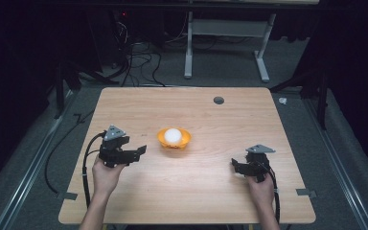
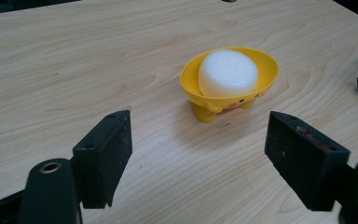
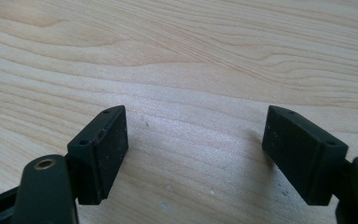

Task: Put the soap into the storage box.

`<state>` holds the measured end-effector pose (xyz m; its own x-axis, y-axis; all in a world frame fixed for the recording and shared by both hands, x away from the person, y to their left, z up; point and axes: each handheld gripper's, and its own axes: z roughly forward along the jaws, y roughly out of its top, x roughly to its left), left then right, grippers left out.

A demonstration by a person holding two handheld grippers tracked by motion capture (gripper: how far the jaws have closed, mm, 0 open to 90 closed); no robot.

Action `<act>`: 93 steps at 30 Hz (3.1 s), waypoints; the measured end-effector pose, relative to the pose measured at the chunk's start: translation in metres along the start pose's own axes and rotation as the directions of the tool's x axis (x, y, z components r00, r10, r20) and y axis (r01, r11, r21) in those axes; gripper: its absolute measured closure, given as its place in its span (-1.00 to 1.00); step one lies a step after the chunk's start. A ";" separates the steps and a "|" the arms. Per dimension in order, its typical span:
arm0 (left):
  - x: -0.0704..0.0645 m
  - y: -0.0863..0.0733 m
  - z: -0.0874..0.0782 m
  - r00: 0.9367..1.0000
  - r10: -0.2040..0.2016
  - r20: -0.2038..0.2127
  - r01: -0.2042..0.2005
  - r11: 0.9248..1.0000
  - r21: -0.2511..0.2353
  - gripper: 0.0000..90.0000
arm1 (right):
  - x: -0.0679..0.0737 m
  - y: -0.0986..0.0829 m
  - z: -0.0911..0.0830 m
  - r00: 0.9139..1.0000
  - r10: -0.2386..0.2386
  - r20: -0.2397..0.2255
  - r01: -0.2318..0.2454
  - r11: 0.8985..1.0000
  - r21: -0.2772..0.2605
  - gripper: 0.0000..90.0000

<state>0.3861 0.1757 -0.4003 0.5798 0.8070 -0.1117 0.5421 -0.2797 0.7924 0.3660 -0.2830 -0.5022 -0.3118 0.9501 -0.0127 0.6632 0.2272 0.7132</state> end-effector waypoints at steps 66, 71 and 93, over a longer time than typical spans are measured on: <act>0.021 -0.061 -0.001 0.994 -0.090 -0.055 0.094 0.993 0.069 -0.47 | 0.000 0.000 0.000 1.000 0.001 0.001 -0.001 1.000 -0.001 -0.48; 0.021 -0.066 0.002 0.994 -0.095 -0.058 0.099 0.992 0.078 -0.47 | 0.000 0.000 0.000 1.000 0.000 0.001 0.000 1.000 -0.001 -0.48; 0.020 -0.084 0.015 0.991 -0.115 -0.070 0.122 0.987 0.105 -0.47 | 0.000 0.000 0.000 1.000 0.000 0.001 0.000 1.000 -0.001 -0.48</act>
<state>0.3608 0.2074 -0.4782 0.4697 0.8683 -0.1595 0.6696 -0.2326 0.7054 0.3659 -0.2826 -0.5023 -0.3108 0.9504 -0.0134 0.6626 0.2267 0.7138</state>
